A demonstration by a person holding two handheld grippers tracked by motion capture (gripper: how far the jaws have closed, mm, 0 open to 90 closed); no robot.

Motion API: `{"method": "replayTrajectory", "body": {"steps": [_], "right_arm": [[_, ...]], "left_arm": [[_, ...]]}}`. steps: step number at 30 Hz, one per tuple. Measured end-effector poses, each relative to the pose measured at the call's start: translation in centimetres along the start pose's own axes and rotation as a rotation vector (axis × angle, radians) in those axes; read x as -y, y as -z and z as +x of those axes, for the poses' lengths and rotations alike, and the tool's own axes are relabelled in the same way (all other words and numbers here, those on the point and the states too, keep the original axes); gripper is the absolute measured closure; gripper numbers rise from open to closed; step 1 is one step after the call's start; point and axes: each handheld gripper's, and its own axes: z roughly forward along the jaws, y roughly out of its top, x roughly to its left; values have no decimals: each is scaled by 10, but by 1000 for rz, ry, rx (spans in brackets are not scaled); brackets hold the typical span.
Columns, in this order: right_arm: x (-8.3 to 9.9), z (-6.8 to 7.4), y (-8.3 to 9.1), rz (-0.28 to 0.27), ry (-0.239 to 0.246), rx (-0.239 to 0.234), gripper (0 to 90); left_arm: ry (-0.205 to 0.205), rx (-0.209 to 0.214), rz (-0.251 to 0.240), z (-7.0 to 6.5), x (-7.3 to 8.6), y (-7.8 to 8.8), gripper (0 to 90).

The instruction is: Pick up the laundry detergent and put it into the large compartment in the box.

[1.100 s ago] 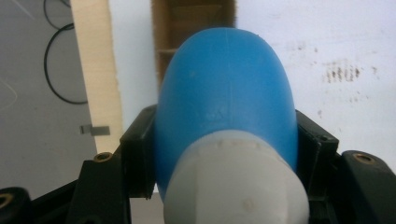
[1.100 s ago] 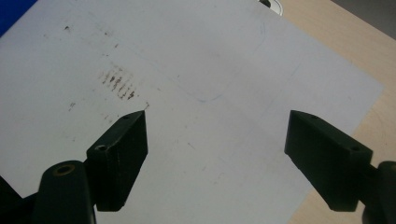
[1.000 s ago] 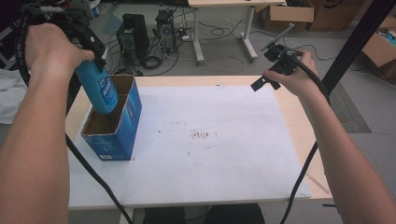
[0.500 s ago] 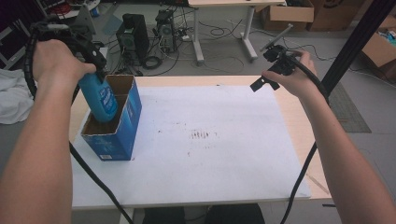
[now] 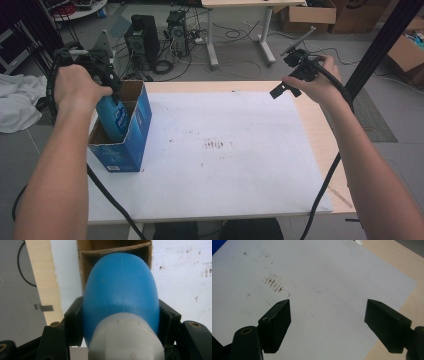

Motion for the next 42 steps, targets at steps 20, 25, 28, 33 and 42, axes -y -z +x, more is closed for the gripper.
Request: {"method": "replayTrajectory", "body": {"steps": [20, 25, 28, 33, 42], "right_arm": [[2, -1, -1, 3, -5, -4, 211], [1, 0, 0, -1, -3, -4, 211], [2, -1, -1, 0, -6, -4, 211], [3, -1, -2, 1, -8, -7, 211], [3, -1, -2, -3, -7, -8, 210]], "left_arm": [[-14, -3, 54, -2, 1, -53, 383], [-31, -2, 65, -2, 1, -61, 383], [-30, 5, 68, -2, 1, -67, 382], [-41, -8, 72, -4, 1, -73, 382], [-31, -5, 81, -1, 3, -80, 382]]}}
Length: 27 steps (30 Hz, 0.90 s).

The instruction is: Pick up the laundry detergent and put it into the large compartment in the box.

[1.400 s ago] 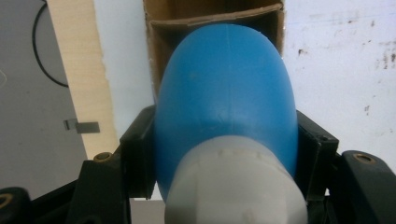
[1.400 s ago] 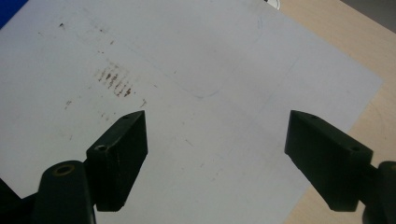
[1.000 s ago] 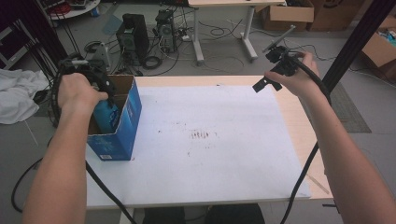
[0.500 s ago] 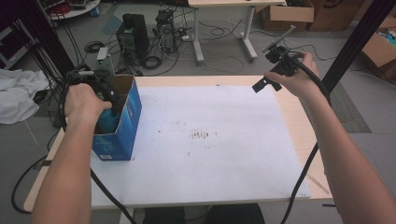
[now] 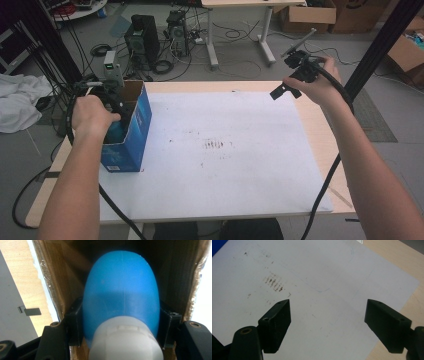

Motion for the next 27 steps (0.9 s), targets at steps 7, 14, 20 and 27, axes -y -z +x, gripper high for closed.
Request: {"method": "replayTrajectory", "body": {"steps": [7, 14, 20, 27], "right_arm": [[0, 1, -2, 5, 0, -3, 210], [0, 2, -2, 3, 0, -3, 210], [0, 2, -2, 4, 1, -4, 210], [2, 1, -1, 2, -4, -5, 209]], "left_arm": [[7, 14, -5, 3, 1, -5, 381], [8, 16, 9, 3, 2, -6, 380], [8, 21, 9, 3, 2, -6, 378], [6, 19, 11, 3, 2, -6, 377]]}}
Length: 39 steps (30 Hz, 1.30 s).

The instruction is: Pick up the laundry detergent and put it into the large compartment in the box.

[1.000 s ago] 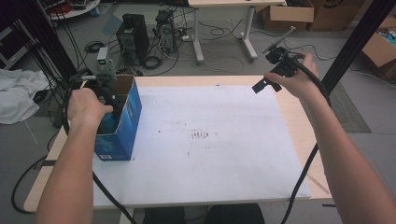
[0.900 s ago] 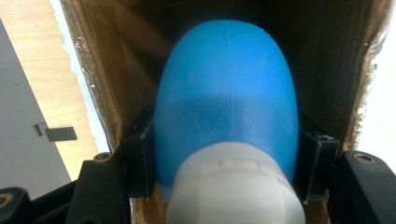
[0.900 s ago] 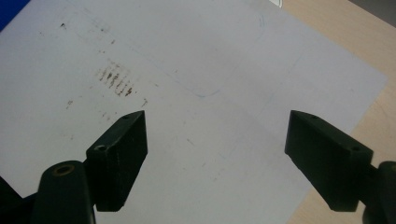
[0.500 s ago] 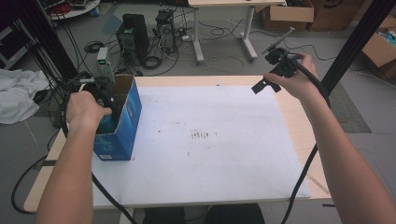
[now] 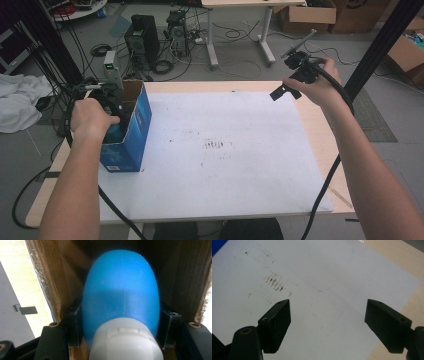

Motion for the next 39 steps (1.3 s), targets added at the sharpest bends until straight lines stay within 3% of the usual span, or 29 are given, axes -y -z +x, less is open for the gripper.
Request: {"method": "replayTrajectory", "body": {"steps": [24, 29, 31, 39], "right_arm": [[0, -1, -1, 10, -2, 2, 209], [-1, 1, -2, 25, 7, 28, 210], [-1, 1, -1, 24, 11, 27, 212], [-1, 1, 2, 17, 12, 24, 211]], "left_arm": [[7, -2, -17, 0, 1, 0, 375], [5, -6, -30, 0, 2, 0, 373], [7, -2, -57, 0, 3, 3, 358], [-11, -20, -80, -5, 5, 17, 264]]}}
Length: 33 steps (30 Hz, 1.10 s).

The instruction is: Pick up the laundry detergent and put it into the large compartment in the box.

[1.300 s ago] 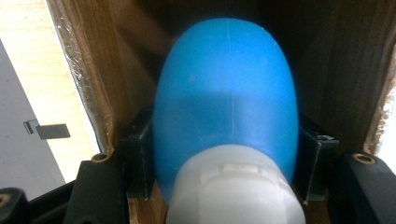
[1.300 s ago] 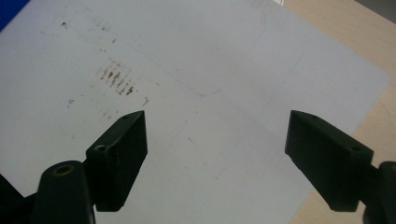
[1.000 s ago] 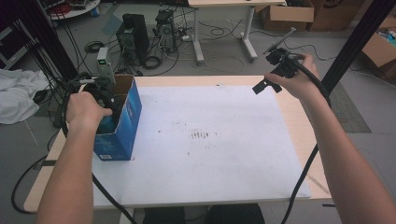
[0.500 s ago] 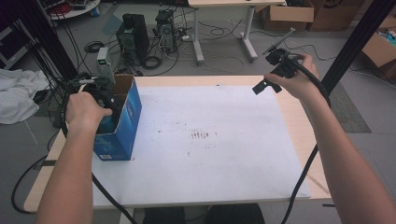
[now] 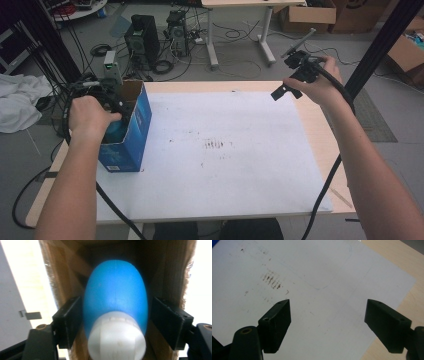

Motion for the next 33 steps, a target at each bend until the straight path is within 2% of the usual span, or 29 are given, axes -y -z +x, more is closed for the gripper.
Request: {"method": "replayTrajectory", "body": {"steps": [8, 13, 17, 20, 22, 26, 29, 33], "right_arm": [[1, 0, 1, -3, -2, -8, 211], [1, 0, 0, 1, 0, -11, 210], [1, 0, 0, 4, -5, -11, 210], [1, -1, 1, 2, -6, -11, 210], [1, -1, 1, 1, -4, -11, 210], [2, -2, 3, 0, -8, -11, 211], [2, -2, 3, 1, -10, -10, 210], [1, -3, 4, 2, -8, -9, 211]], "left_arm": [[-28, -43, -45, -5, 3, 27, 237], [-69, -59, -74, -13, 4, 44, 199], [-111, -64, -102, -25, 4, 57, 188], [-141, -51, -124, -37, 3, 64, 179], [-179, -45, -138, -48, 3, 70, 174], [-232, -51, -163, -67, 2, 74, 155], [-274, -29, -187, -81, 1, 75, 155], [-331, 0, -191, -101, 0, 70, 155]]}}
